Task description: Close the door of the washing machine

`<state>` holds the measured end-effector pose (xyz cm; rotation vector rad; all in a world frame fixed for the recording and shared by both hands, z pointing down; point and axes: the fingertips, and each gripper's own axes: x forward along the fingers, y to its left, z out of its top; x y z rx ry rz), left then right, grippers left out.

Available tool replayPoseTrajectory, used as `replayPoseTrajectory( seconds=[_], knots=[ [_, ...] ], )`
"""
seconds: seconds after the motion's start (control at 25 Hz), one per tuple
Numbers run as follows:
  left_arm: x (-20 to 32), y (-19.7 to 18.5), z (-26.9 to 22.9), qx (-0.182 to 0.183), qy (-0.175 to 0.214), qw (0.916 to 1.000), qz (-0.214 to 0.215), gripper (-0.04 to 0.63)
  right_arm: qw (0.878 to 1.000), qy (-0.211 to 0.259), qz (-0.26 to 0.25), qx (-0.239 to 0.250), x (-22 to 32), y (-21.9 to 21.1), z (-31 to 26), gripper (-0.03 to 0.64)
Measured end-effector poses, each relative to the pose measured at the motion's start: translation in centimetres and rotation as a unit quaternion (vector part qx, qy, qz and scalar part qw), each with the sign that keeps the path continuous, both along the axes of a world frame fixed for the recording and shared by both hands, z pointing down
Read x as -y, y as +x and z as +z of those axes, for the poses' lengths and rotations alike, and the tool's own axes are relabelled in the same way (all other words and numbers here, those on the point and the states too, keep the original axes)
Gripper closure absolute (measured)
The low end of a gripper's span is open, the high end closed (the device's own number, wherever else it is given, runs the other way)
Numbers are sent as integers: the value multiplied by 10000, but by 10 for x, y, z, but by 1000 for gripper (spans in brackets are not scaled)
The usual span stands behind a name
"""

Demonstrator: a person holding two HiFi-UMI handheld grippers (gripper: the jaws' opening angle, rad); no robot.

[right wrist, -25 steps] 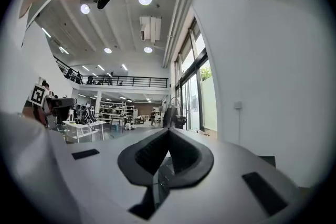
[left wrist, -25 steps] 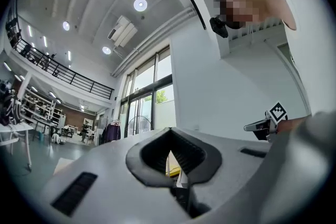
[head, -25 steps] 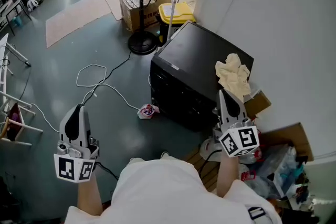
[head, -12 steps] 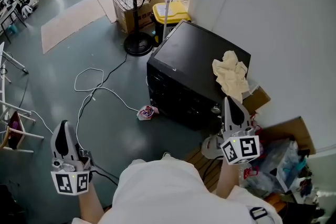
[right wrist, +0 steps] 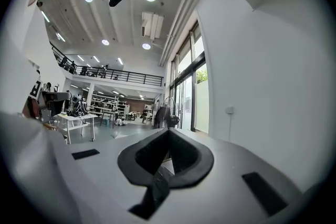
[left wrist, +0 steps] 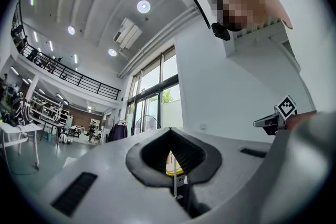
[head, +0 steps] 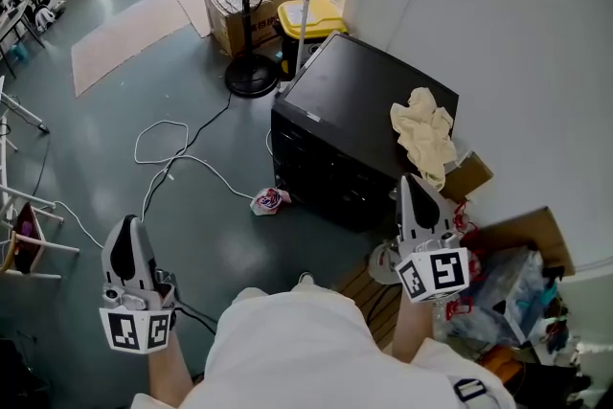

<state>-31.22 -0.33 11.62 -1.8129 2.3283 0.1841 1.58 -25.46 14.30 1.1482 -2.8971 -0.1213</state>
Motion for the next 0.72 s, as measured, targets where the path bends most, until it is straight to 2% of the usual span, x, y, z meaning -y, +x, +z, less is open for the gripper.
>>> replayPoseTrajectory(
  seconds=[0.72],
  knots=[
    [-1,-12,10,-77,-199,9991,357,591,9995,158,86,-249,-24,-25,-1,620]
  ],
)
